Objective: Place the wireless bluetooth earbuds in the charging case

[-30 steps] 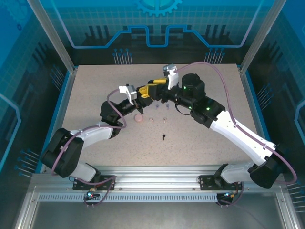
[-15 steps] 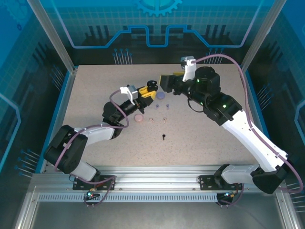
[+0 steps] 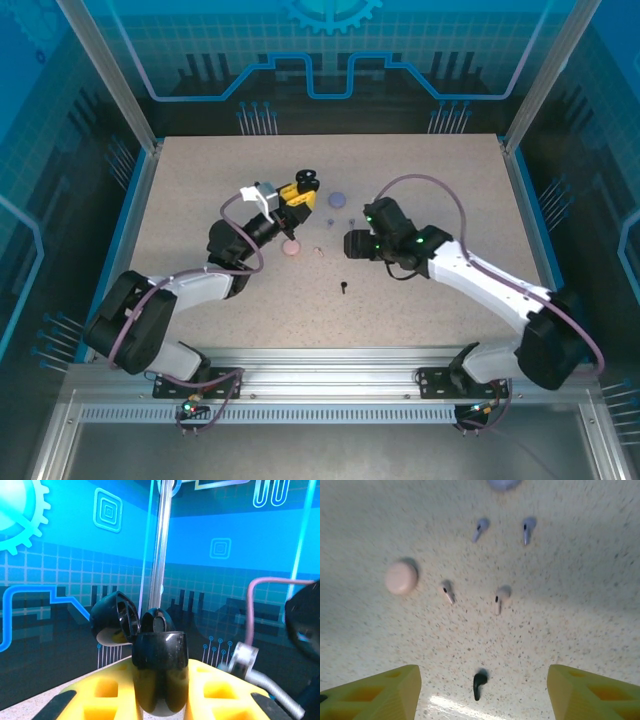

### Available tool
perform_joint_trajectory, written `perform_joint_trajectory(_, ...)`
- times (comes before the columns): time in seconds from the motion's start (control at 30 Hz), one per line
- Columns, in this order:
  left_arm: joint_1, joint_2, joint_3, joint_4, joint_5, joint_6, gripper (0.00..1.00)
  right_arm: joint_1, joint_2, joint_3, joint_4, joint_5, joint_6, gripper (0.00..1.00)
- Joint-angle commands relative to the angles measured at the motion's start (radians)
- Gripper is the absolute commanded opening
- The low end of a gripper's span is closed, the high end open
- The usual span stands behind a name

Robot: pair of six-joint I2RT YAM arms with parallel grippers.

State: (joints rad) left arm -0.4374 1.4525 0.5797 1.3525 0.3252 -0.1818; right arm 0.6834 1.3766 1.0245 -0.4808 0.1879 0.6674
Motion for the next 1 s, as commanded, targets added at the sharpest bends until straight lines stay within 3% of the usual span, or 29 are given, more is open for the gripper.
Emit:
perform_joint_trajectory(0.0, 0.006, -0.046, -0.016, 0.046, -0.025, -0.002, 0.0, 0.052, 0.1, 0.018, -0.017, 0.039, 0.05, 0.67)
perform_joint_trajectory(0.3, 0.015, -0.1, -0.035, 0.046, -0.03, 0.002, 0.0, 0.142, 0.31, 0.095, -0.07, 0.097, 0.084, 0.6)
perform_joint_trajectory(0.43, 0.021, -0.113, -0.038, 0.046, -0.031, 0.001, 0.0, 0.159, 0.357, 0.106, -0.074, 0.097, 0.102, 0.53)
perform_joint_trajectory(0.97, 0.04, -0.118, -0.037, 0.046, -0.006, -0.002, 0.0, 0.202, 0.463, 0.157, -0.118, 0.14, 0.148, 0.42)
